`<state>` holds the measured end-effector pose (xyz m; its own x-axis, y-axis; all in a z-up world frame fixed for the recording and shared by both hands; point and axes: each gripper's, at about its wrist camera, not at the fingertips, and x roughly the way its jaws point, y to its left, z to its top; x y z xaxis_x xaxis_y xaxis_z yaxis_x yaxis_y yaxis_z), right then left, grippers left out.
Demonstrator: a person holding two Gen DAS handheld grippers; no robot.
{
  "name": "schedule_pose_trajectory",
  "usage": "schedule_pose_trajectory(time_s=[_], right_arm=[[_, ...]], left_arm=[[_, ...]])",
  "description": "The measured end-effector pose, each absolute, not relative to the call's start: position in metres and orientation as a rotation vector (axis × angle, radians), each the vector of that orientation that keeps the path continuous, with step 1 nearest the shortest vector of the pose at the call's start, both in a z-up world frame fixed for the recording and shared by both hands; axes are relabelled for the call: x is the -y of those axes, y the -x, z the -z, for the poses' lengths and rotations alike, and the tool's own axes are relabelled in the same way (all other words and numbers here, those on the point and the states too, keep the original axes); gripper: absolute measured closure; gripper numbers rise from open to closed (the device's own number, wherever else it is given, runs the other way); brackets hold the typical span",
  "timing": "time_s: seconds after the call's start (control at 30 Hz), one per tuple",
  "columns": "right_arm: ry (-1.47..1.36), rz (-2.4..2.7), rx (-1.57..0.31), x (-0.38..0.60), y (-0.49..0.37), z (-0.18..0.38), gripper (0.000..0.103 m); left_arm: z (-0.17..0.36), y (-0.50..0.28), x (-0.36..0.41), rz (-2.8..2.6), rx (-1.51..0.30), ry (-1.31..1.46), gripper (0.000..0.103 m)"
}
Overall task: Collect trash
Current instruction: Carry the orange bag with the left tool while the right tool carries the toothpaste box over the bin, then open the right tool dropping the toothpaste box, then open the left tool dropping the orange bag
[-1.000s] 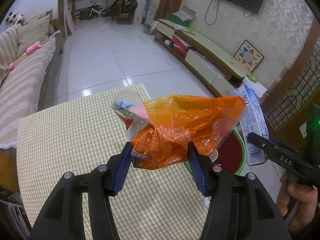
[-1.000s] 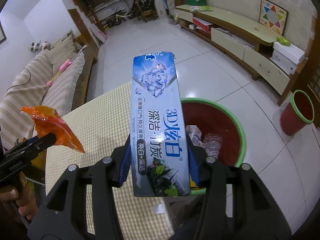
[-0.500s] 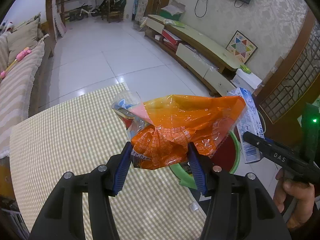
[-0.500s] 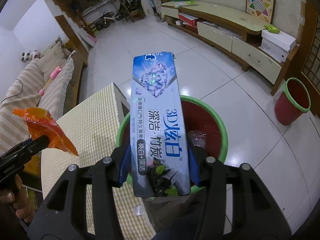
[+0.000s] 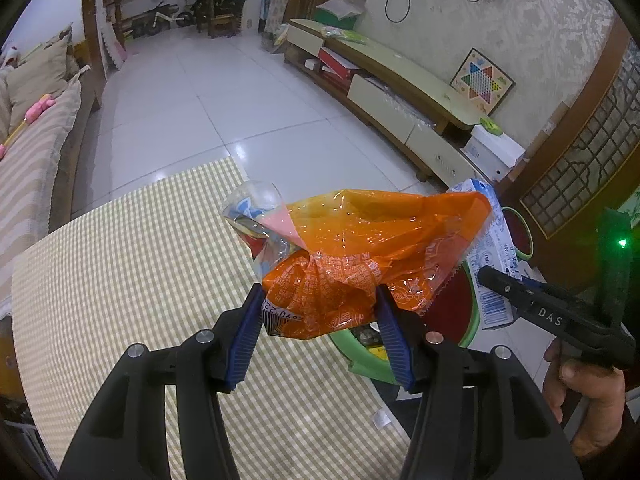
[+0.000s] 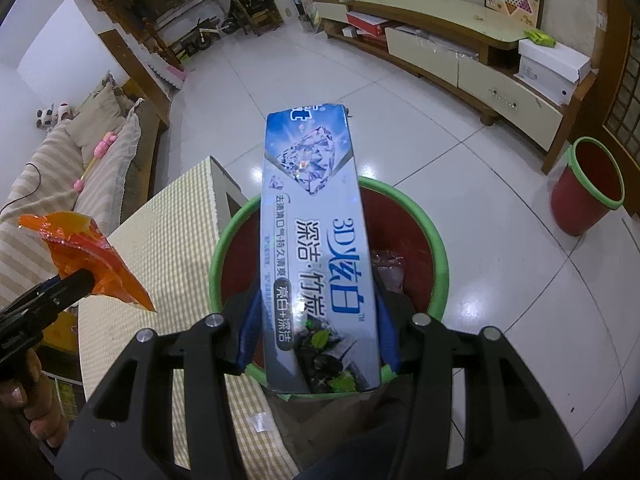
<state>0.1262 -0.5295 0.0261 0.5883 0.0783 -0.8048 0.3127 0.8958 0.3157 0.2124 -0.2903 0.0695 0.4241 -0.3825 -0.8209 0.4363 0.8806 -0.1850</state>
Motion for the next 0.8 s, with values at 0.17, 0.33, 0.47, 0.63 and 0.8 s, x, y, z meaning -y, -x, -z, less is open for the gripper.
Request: schedule_pose_trajectory(time_s=[0.17, 0.33, 0.47, 0.63, 0.8], right_arm=[[-0.464, 0.142, -0.951, 0.529, -0.127, -0.021, 0.056], [-0.477, 0.137, -0.977, 0.527, -0.131, -0.016, 0.044], [-0.476, 0.145, -0.968, 0.527, -0.128, -0.018, 0.029], [-0.487, 0.162, -0.952, 0.531, -0.122, -0.022, 0.017], [-0.488, 0.193, -0.934, 0.536, -0.114, -0.026, 0.009]], left_arm=[[-0.065, -0.213, 0.303, 0.52, -1.017, -0.068, 0.05], [-0.063, -0.214, 0.305, 0.528, -1.018, -0.073, 0.05], [-0.064, -0.215, 0.306, 0.532, -1.014, -0.073, 0.05], [-0.068, -0.215, 0.312, 0.55, -1.007, -0.065, 0.05], [-0.067, -0.213, 0.323, 0.582, -1.004, -0.065, 0.05]])
